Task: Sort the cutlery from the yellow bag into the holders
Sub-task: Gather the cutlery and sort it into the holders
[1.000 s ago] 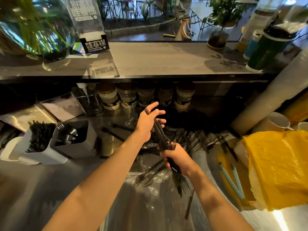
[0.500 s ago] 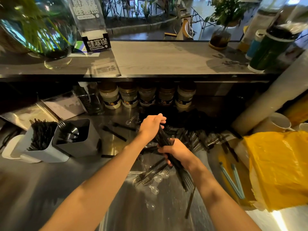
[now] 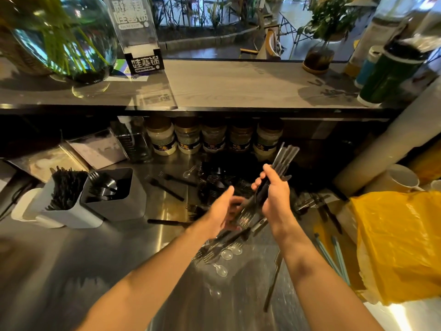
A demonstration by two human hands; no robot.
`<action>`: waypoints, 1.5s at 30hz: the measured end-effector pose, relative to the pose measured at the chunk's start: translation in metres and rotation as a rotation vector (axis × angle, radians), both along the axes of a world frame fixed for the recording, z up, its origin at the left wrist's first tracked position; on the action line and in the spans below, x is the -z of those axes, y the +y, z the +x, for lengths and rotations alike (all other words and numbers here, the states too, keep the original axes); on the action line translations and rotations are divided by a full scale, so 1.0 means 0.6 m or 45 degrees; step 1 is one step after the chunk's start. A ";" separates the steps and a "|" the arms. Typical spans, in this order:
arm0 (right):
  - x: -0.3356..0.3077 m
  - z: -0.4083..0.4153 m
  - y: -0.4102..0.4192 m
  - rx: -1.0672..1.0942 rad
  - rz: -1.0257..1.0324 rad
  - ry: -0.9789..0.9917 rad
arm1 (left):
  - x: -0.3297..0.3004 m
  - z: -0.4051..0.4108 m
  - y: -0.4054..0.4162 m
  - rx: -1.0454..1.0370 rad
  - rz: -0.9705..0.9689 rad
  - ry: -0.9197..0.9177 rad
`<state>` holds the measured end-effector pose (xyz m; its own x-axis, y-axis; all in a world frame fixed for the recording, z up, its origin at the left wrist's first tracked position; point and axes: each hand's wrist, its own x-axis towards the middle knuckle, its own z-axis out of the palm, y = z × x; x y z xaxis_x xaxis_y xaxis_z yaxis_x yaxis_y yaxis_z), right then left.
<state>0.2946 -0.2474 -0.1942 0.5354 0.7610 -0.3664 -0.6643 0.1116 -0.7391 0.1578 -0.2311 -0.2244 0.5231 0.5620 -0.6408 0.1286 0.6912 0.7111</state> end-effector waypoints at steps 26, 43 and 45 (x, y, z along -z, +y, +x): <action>-0.026 -0.081 -0.070 -1.159 0.019 -0.326 | -0.115 -0.052 -0.029 -0.426 0.245 -0.161; -0.069 -0.261 -0.030 -1.799 -0.146 -0.263 | -0.136 -0.229 -0.027 -0.838 0.388 -0.101; -0.068 -0.287 -0.023 -1.818 -0.196 -0.217 | -0.133 -0.265 -0.012 -0.892 0.375 -0.164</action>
<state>0.1225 -0.2610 -0.1535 -0.5892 0.6326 -0.5027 -0.0428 -0.6458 -0.7623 -0.0011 -0.2382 -0.1448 0.0427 0.9276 -0.3712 -0.3656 0.3603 0.8582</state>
